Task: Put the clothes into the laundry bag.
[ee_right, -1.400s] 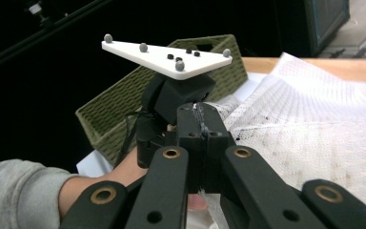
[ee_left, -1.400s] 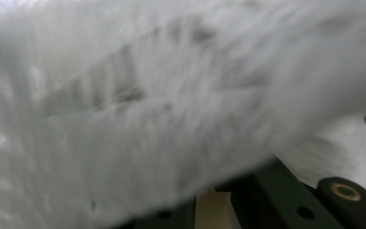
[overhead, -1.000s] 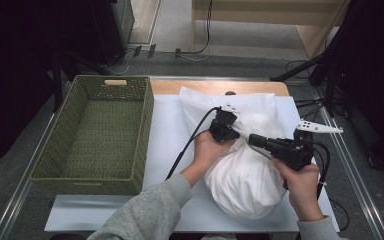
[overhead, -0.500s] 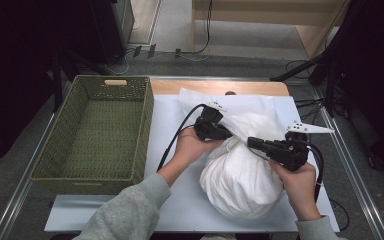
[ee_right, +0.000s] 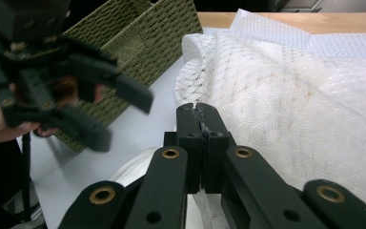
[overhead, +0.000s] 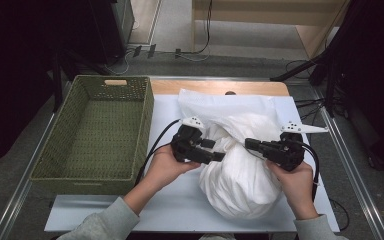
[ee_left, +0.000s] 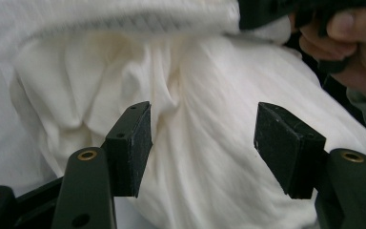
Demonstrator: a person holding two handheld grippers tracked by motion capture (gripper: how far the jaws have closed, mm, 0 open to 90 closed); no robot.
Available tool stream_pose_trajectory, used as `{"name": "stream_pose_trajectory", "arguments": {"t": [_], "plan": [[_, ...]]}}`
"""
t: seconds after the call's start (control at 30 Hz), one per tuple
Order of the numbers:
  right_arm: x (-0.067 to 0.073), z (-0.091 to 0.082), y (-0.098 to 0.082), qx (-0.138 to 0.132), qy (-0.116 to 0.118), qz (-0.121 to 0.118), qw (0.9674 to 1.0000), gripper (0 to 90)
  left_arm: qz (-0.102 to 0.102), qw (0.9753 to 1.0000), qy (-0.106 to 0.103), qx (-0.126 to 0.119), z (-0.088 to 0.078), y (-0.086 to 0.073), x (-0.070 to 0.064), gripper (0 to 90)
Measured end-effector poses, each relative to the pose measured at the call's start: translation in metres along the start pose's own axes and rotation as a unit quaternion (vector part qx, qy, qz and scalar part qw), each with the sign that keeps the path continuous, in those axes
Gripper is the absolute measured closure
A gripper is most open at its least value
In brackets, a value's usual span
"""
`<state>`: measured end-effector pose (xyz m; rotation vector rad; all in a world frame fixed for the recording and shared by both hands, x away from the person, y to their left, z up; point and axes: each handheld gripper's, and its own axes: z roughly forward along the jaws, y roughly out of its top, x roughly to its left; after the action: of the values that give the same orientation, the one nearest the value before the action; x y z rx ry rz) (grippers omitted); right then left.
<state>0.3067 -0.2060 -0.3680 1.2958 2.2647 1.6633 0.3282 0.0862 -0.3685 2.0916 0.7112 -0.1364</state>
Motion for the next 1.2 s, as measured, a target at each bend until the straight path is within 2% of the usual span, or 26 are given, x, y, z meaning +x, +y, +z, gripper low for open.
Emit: {"name": "stream_pose_trajectory", "arguments": {"t": [0.13,0.33,0.4,0.43,0.5,0.6,0.67,0.8,0.87,1.0,1.07,1.13,1.2], "plan": [[0.000,0.001,0.001,0.002,0.001,0.001,1.0000,89.7,0.013,0.9996,0.021,0.010,-0.004,-0.021,-0.012,39.4],[-0.002,0.005,0.003,0.002,0.004,-0.001,1.0000,89.7,0.004,0.9998,0.014,0.011,-0.004,-0.046,-0.023,40.7],[-0.002,0.006,0.004,0.003,0.003,0.000,1.0000,89.7,0.002,0.9998,0.012,0.018,-0.005,-0.052,-0.027,45.3],[-0.002,0.007,0.004,0.003,0.004,-0.001,1.0000,89.6,-0.001,0.9994,0.010,0.033,-0.006,-0.055,-0.031,50.5],[-0.002,0.008,0.005,0.004,0.004,-0.002,1.0000,89.6,0.007,0.9992,0.000,0.039,-0.005,-0.064,-0.038,67.5],[-0.003,0.008,0.006,0.003,0.003,-0.001,1.0000,89.6,0.015,0.9986,-0.006,0.050,-0.002,-0.078,-0.048,81.5],[-0.003,0.007,0.006,0.002,0.002,0.000,1.0000,89.6,0.021,0.9980,-0.001,0.059,0.003,-0.088,-0.055,88.0],[-0.004,0.006,0.007,-0.002,-0.001,0.002,1.0000,89.6,0.026,0.9972,-0.004,0.070,0.020,-0.100,-0.062,90.0],[-0.004,0.006,0.007,-0.004,-0.002,0.001,1.0000,89.6,0.024,0.9973,-0.004,0.069,0.032,-0.104,-0.065,90.0],[-0.005,0.006,0.007,-0.005,-0.004,0.003,1.0000,89.6,0.049,0.9967,0.014,0.064,0.060,-0.106,-0.068,90.0],[-0.005,0.007,0.007,-0.002,-0.006,0.002,1.0000,89.6,0.053,0.9969,0.024,0.052,0.073,-0.101,-0.067,90.0],[-0.004,0.007,0.007,0.000,-0.010,-0.001,0.9999,89.6,0.042,0.9984,0.023,0.032,0.081,-0.089,-0.062,90.0],[-0.004,0.008,0.007,0.001,-0.009,-0.001,1.0000,89.6,0.046,0.9981,0.037,0.018,0.085,-0.077,-0.058,90.0]]}}
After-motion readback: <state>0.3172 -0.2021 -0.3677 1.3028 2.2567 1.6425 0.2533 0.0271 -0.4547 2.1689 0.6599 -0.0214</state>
